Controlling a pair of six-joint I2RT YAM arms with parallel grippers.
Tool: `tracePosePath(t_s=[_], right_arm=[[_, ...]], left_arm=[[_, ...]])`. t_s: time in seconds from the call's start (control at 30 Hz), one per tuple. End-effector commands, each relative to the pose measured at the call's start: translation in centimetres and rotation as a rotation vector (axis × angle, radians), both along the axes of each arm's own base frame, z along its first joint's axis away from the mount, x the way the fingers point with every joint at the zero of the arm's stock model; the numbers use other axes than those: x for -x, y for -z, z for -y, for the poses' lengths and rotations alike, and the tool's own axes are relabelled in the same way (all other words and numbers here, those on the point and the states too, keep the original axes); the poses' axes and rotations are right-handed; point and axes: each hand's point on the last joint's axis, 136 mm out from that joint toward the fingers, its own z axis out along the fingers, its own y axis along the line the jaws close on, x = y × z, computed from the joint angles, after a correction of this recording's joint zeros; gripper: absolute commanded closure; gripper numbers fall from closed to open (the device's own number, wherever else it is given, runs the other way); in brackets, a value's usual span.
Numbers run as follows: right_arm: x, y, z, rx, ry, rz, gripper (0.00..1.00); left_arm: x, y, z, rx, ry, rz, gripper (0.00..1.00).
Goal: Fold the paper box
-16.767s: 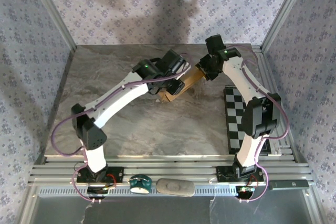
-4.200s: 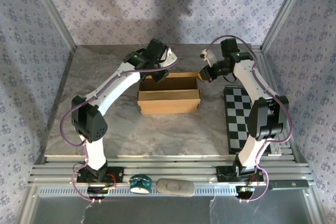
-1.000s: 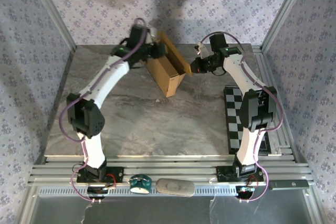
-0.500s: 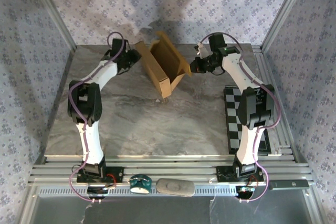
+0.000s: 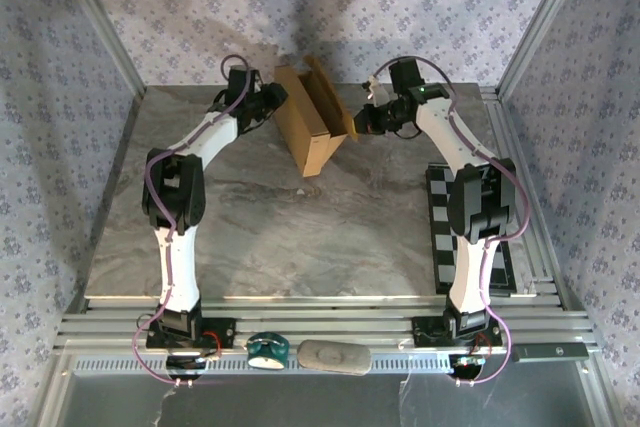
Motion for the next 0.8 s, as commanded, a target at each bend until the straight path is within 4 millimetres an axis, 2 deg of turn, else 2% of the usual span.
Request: tracePosePath(t_s=[0.0,0.1,0.27,0.4,0.57,0.77], right_arm=[[0.0,-1.1,-1.1,-0.031,-0.014,-0.002,1.0],[0.3,-0.4,-1.1,-0.024,-0.011,-0.026,1.0],[2.0,1.4,-0.6,-0.011,0.018,-0.098,1.0],[3.4,2.4,0.1,-0.01,0.047,-0.115,1.0],[3.8,3.1,1.7,0.008,0.105,-0.127,1.0],[5.2,5.8,4.0,0.017,0.2,-0.191,1.0]], left_arm=[[0.3,0.6,3.7,0.038,0.093,-0.029,0.63],[0.9,1.0,5.3,0.019,0.125,-0.051,0.64],[1.7,1.7,7.2,0.007,0.164,-0.079,0.63],[2.3,2.2,9.2,-0.007,0.216,-0.105,0.63],[3.8,2.9,12.6,-0.039,0.29,-0.141,0.63],[6.6,6.1,14.9,-0.174,0.368,-0.222,0.64]])
